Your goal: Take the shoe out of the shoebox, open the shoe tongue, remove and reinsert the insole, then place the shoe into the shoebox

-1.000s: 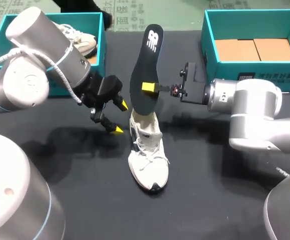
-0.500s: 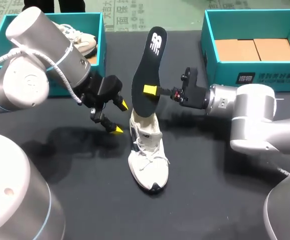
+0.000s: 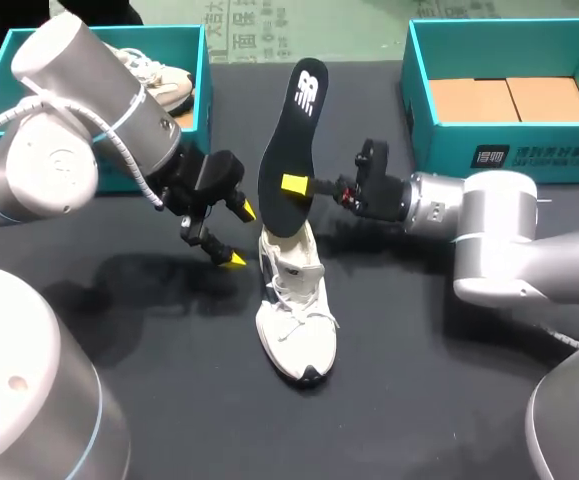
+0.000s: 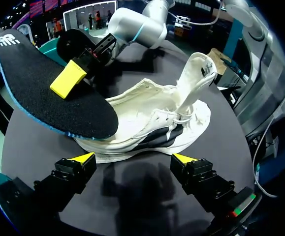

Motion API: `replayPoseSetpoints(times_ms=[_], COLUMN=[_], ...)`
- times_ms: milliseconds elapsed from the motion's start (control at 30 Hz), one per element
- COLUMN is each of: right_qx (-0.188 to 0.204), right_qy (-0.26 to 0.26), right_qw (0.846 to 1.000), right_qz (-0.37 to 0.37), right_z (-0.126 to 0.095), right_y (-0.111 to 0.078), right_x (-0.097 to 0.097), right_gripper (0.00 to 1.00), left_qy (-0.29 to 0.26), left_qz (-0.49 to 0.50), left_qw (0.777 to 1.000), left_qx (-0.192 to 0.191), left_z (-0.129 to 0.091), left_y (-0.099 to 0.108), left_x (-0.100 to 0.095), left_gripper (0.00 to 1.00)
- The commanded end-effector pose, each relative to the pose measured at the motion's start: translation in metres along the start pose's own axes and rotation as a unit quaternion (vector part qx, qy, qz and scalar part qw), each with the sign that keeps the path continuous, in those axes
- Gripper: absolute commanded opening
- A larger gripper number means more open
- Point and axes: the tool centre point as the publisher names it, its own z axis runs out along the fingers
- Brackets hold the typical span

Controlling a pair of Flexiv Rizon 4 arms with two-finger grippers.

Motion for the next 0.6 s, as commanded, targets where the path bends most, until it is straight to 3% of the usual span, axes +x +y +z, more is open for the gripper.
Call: replayPoseSetpoints(times_ms=[33, 600], right_qx=[0.0, 0.036], right_qy=[0.007, 0.015], right_qw=[1.0, 0.999], right_qz=[-0.003, -0.005], right_z=[-0.002, -0.004], right_y=[-0.004, -0.016], right_x=[-0.001, 0.003], right_gripper=[0.0, 0.0], left_qy=[0.0, 0.0], left_qz=[0.0, 0.0], left_qw=[1.0, 1.0], left_qx=[-0.001, -0.001], left_z=[0.0, 0.0], left_y=[0.0, 0.0], left_x=[0.0, 0.0], left_gripper=[1.0, 1.0])
